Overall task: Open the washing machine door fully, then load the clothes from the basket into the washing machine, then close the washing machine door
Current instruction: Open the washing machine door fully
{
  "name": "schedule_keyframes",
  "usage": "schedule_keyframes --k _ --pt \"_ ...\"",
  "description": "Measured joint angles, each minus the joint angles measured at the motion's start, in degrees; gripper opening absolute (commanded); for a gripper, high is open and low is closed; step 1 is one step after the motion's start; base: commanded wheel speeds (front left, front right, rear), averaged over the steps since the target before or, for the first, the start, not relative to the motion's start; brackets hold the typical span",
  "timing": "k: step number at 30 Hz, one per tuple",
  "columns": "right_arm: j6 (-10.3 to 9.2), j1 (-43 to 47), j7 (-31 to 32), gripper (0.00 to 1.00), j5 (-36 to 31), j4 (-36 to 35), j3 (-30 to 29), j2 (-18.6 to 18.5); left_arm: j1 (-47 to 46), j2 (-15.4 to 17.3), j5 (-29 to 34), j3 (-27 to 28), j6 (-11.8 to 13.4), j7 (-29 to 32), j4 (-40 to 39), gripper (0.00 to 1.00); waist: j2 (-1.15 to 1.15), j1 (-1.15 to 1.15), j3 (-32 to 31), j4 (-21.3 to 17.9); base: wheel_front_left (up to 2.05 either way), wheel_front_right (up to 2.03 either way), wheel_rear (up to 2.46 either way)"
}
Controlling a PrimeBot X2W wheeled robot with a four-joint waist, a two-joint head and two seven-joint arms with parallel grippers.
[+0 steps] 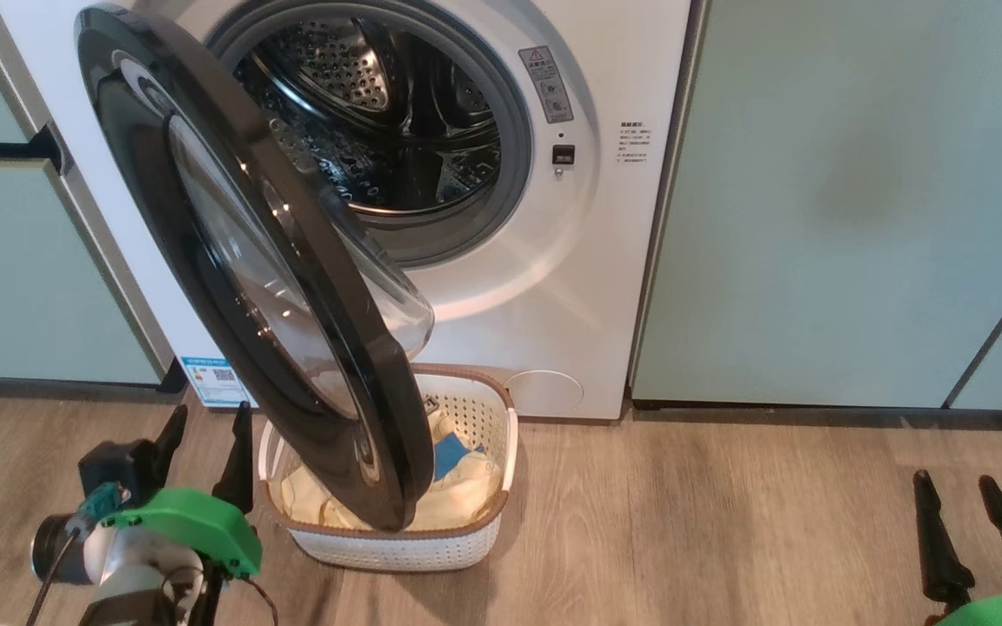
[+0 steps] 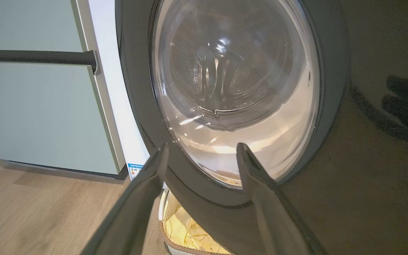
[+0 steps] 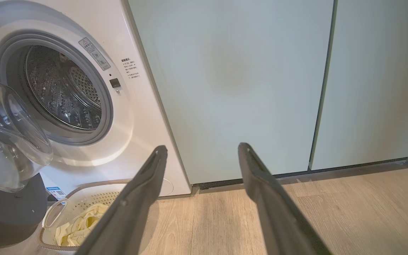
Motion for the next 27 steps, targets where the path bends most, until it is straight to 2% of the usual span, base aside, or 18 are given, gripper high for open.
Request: schedule_keyframes --k 19,20,21,23,24,27 --pt "0.0 0.02 0.01 1.0 -1.02 0.99 0.09 -0.01 0.0 -0.1 0.0 -0.22 -0.16 0.0 1.16 1.0 0.0 0.0 -0.25 0.39 0.0 0.0 0.0" --pt "0.0 0.02 0.0 1.0 -1.01 1.0 0.11 -0.01 0.0 -0.1 -0.05 -0.2 -0.18 0.0 1.16 0.85 0.0 0.0 -0.19 0.37 0.0 0.0 0.0" --pt "0.0 0.02 0.0 1.0 -1.01 1.02 0.13 -0.01 0.0 -0.1 -0.07 -0.16 -0.18 0.0 1.16 0.62 0.0 0.0 -0.14 0.35 0.0 0.0 0.0" --pt "0.0 0.02 0.01 1.0 -1.02 1.03 0.16 -0.01 0.0 -0.25 -0.27 0.12 -0.18 0.0 1.11 0.3 0.0 0.0 -0.04 0.32 0.0 0.0 0.0" --pt "0.0 0.02 0.0 1.0 -1.02 1.03 0.2 -0.01 0.0 -0.41 -0.86 0.33 -0.18 0.0 1.03 0.0 0.0 0.0 -0.03 0.3 0.0 0.0 0.0" --pt "0.0 0.02 0.01 1.0 -1.01 1.05 0.18 -0.01 0.0 -0.87 -2.61 1.05 -0.18 0.0 -0.21 0.0 0.0 0.0 -0.03 0.3 0.0 0.0 0.0"
